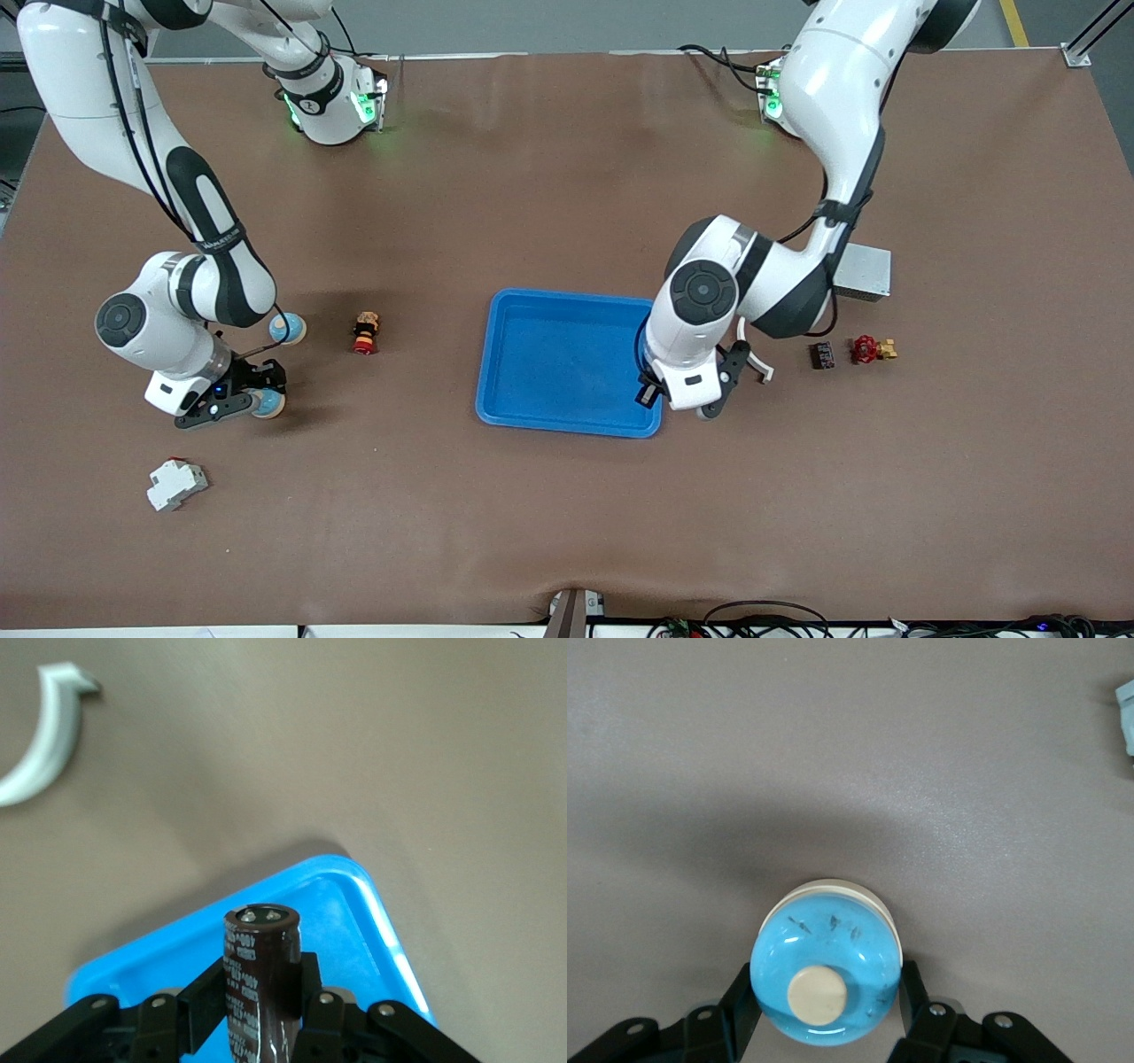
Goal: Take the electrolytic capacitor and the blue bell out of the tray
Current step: 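Place the bell with the right gripper while the left gripper carries the capacitor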
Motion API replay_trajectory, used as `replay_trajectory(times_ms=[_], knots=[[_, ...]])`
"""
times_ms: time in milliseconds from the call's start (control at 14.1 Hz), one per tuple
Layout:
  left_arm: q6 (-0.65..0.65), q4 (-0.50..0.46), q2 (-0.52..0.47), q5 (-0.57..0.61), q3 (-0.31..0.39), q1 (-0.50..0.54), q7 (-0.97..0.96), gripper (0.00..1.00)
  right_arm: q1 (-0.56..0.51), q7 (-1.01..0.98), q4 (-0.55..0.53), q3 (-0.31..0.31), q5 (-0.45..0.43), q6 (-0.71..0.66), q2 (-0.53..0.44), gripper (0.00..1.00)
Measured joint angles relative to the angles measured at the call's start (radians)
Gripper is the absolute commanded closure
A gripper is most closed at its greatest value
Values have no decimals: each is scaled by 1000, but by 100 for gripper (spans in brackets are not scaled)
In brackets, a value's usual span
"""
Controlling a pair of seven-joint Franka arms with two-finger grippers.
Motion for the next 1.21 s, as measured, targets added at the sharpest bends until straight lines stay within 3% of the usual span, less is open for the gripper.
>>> replay_trajectory(times_ms=[355, 426, 497, 1206], knots=[[-216, -19, -139, -43, -1, 69, 190, 100, 0, 0, -1, 0, 2, 11, 3, 100], [-236, -41, -168, -43, -1, 84, 226, 100, 0, 0, -1, 0, 2, 12, 3, 91], [-248, -69, -199, -43, -1, 99, 263, 100, 0, 0, -2, 0, 3, 12, 3, 1], [-351, -448, -559, -46, 1, 339, 751, 100, 0, 0, 4, 5, 12, -8, 8, 0]])
